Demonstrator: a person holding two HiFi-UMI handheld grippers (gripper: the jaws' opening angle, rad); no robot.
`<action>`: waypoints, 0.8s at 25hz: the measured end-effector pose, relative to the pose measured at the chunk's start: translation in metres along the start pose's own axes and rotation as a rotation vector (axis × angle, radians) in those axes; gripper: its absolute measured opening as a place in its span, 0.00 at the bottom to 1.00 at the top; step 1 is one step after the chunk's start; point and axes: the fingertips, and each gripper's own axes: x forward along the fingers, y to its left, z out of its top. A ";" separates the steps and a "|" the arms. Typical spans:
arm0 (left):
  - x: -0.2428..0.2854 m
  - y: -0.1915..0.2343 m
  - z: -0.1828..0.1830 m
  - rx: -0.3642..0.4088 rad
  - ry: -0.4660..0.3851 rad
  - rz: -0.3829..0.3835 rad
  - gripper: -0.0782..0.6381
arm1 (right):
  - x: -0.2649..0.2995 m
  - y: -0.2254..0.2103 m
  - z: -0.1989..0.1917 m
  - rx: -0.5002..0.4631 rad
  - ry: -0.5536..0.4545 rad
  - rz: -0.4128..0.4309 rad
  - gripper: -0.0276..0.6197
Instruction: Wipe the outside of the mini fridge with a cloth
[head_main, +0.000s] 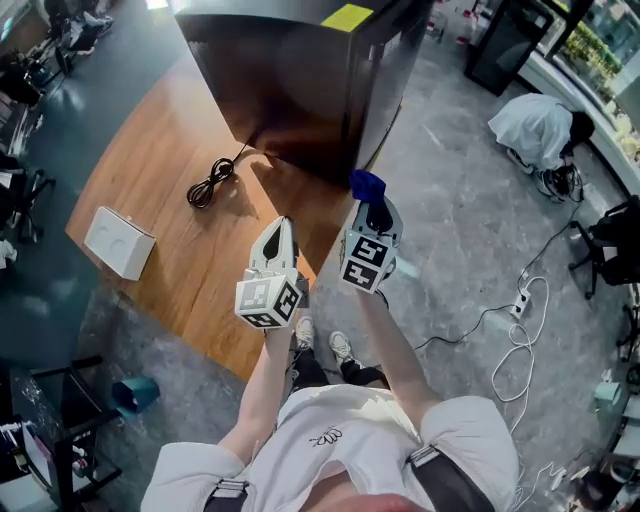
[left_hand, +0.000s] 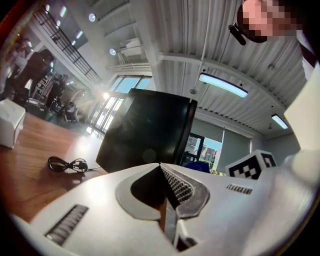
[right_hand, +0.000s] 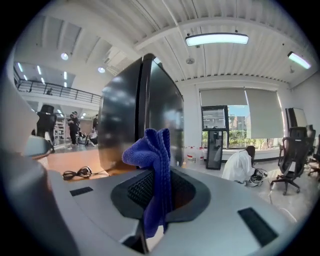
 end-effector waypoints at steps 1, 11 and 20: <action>-0.003 -0.008 0.015 0.023 -0.008 0.000 0.12 | -0.012 0.000 0.014 0.007 -0.008 0.038 0.14; -0.069 -0.074 0.098 0.197 -0.095 -0.102 0.12 | -0.153 0.006 0.100 0.030 -0.140 0.316 0.14; -0.078 -0.074 0.102 0.301 -0.122 -0.104 0.12 | -0.176 0.011 0.091 -0.001 -0.171 0.341 0.14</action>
